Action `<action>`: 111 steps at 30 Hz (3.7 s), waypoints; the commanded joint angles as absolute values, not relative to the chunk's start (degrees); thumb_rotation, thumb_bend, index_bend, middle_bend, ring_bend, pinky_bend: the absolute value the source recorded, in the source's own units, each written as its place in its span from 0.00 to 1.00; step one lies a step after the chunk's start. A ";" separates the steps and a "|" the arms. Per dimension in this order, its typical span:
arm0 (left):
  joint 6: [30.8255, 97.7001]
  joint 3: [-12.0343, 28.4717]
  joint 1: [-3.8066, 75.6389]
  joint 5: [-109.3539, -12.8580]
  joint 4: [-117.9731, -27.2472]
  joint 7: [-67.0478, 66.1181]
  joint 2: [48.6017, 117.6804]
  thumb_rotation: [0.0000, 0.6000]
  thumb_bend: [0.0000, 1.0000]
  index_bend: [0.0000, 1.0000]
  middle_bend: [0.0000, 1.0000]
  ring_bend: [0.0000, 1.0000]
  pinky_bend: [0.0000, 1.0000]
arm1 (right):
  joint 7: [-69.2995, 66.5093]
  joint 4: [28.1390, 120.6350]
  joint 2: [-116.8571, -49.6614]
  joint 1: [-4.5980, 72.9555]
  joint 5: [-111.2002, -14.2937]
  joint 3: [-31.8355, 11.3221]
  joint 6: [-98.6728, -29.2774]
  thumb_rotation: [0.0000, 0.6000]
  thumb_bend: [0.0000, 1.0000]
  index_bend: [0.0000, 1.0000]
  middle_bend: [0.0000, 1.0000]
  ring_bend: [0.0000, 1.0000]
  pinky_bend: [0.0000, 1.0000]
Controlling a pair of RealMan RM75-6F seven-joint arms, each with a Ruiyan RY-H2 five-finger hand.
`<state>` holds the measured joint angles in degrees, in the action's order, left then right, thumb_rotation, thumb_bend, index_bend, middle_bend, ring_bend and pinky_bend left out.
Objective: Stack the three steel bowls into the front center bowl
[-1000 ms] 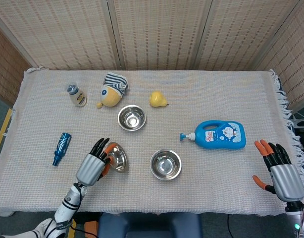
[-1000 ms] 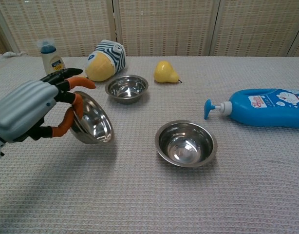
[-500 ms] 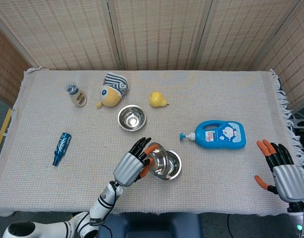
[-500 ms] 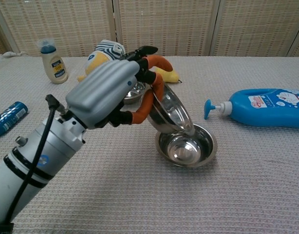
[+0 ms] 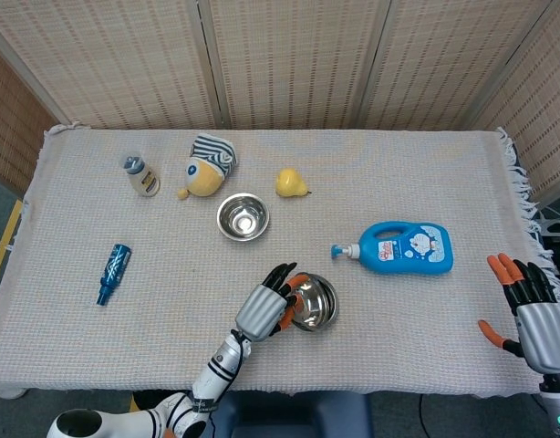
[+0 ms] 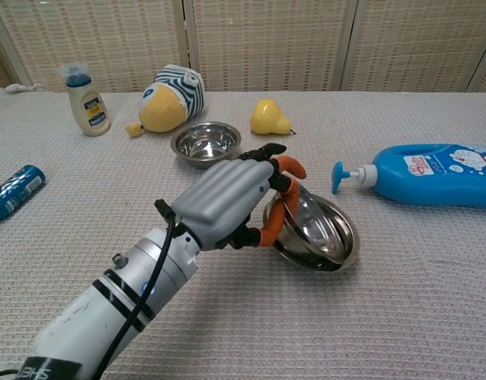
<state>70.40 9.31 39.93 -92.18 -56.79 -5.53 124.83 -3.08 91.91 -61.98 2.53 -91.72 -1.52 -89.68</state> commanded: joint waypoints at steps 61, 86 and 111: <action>81.19 2.35 16.16 -82.49 -85.83 -0.97 77.71 1.00 0.42 0.00 0.00 0.00 0.06 | 21.97 29.16 -127.51 68.45 -59.49 -30.15 -40.29 1.00 0.17 0.32 0.00 0.00 0.00; 83.60 3.93 14.40 -84.12 -86.26 -2.32 77.10 1.00 0.42 0.00 0.00 0.00 0.06 | 7.40 28.61 -126.05 68.18 -64.15 -20.38 -53.38 1.00 0.42 0.67 0.05 0.00 0.00; 82.81 2.41 14.13 -85.96 -90.18 -14.29 82.74 1.00 0.42 0.00 0.00 0.00 0.06 | 9.91 83.92 -81.23 29.59 -94.66 12.51 -83.52 1.00 0.42 0.65 0.05 0.00 0.00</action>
